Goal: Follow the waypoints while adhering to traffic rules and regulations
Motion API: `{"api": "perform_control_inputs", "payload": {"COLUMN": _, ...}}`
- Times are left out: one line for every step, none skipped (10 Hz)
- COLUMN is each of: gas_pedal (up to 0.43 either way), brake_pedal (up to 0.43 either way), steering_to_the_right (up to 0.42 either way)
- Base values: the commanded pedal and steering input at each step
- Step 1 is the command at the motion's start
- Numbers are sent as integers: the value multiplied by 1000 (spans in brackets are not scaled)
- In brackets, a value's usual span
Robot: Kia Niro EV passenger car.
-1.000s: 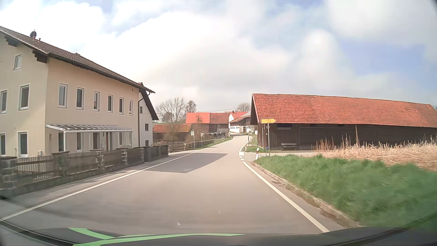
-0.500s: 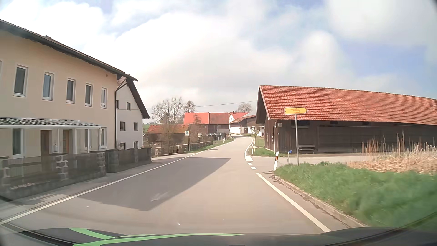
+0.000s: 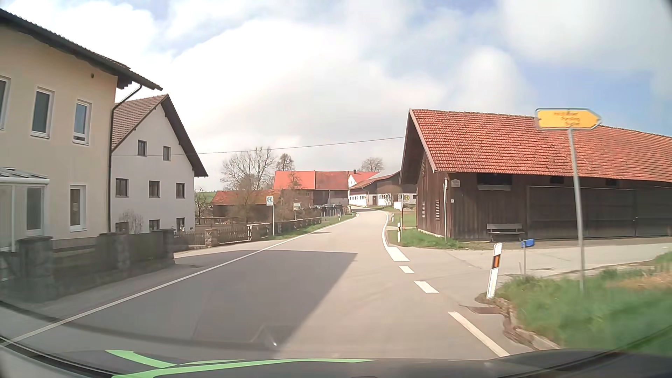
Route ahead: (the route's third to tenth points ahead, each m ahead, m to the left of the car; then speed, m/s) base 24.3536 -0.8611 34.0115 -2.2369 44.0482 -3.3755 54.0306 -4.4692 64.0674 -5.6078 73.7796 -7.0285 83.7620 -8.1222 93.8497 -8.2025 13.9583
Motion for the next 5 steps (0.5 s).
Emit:
{"api": "perform_control_inputs", "payload": {"gas_pedal": 0, "brake_pedal": 0, "steering_to_the_right": 18}}
{"api": "perform_control_inputs", "payload": {"gas_pedal": 0, "brake_pedal": 0, "steering_to_the_right": 18}}
{"api": "perform_control_inputs", "payload": {"gas_pedal": 0, "brake_pedal": 0, "steering_to_the_right": 18}}
{"api": "perform_control_inputs", "payload": {"gas_pedal": 0, "brake_pedal": 0, "steering_to_the_right": 18}}
{"api": "perform_control_inputs", "payload": {"gas_pedal": 0, "brake_pedal": 0, "steering_to_the_right": 18}}
